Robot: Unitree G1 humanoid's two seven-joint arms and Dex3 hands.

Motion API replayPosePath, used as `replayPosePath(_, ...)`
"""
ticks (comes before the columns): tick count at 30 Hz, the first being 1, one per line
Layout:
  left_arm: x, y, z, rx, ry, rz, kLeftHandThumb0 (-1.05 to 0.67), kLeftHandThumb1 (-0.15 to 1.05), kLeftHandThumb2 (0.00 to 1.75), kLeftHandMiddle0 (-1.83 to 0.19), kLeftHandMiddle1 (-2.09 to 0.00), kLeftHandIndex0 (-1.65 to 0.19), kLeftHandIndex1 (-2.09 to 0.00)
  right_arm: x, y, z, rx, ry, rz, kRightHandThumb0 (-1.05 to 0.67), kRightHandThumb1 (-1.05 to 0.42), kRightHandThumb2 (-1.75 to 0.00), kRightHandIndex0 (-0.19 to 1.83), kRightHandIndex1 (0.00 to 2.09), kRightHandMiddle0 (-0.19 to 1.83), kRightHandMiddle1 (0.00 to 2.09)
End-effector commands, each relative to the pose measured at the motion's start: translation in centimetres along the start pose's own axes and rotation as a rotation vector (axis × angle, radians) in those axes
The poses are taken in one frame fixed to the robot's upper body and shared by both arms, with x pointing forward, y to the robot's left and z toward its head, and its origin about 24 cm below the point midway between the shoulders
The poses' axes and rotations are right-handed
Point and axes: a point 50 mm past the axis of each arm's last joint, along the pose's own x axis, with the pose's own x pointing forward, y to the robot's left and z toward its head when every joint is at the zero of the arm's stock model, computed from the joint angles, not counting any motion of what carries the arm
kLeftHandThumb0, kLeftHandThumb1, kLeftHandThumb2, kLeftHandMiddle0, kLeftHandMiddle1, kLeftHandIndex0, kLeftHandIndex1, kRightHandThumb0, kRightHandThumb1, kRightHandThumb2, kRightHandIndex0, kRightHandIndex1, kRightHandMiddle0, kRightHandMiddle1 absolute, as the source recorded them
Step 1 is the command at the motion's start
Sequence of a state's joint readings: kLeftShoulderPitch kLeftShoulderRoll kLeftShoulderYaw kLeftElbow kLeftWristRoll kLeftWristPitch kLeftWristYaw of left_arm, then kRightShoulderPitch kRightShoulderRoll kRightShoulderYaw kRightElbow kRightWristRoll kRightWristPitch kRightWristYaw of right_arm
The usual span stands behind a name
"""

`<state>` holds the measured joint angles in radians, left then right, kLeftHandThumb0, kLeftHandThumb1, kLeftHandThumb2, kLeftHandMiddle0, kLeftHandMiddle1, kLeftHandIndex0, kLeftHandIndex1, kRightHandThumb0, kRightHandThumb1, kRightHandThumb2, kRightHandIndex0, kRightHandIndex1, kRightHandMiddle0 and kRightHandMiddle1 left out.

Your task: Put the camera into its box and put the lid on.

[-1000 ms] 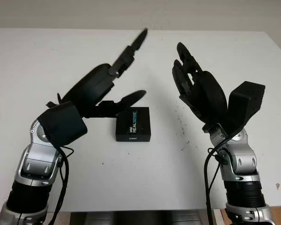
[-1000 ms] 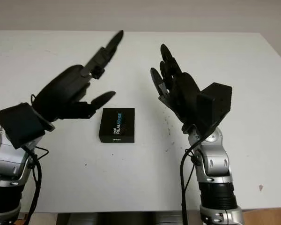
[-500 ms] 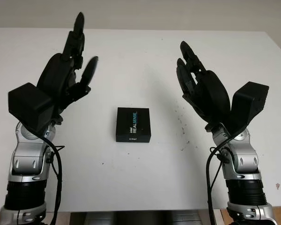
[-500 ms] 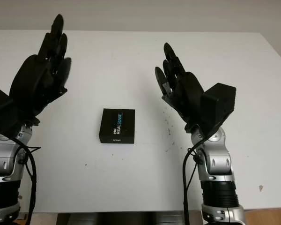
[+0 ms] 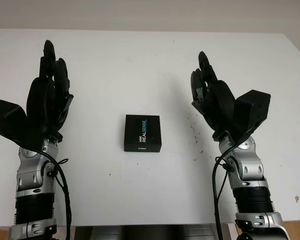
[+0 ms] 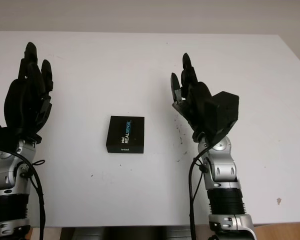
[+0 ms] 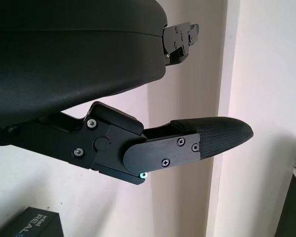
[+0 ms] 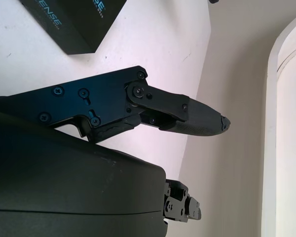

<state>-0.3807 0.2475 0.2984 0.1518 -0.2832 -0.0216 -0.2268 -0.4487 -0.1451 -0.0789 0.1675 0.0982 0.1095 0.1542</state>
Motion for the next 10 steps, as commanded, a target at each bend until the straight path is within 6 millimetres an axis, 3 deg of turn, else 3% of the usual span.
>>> replayPosePath(1, 0.24, -0.37, 0.35, -0.003, -0.028, -0.018, -0.84, 1.05, 0.61, 0.19, 0.00, 0.19, 0.00, 0.35, 0.30, 0.38, 0.004, -0.025, 0.002, -0.71, -1.05, -0.67, -0.19, 0.00, -0.19, 0.00)
replayPosePath(10, -0.26, -1.25, 0.65, 0.018, -0.030, -0.058, -0.82, 1.05, 0.62, 0.19, 0.00, 0.19, 0.00, 0.14, 0.26, 0.34, -0.001, -0.019, -0.008, -0.72, -1.05, -0.66, -0.19, 0.00, -0.19, 0.00)
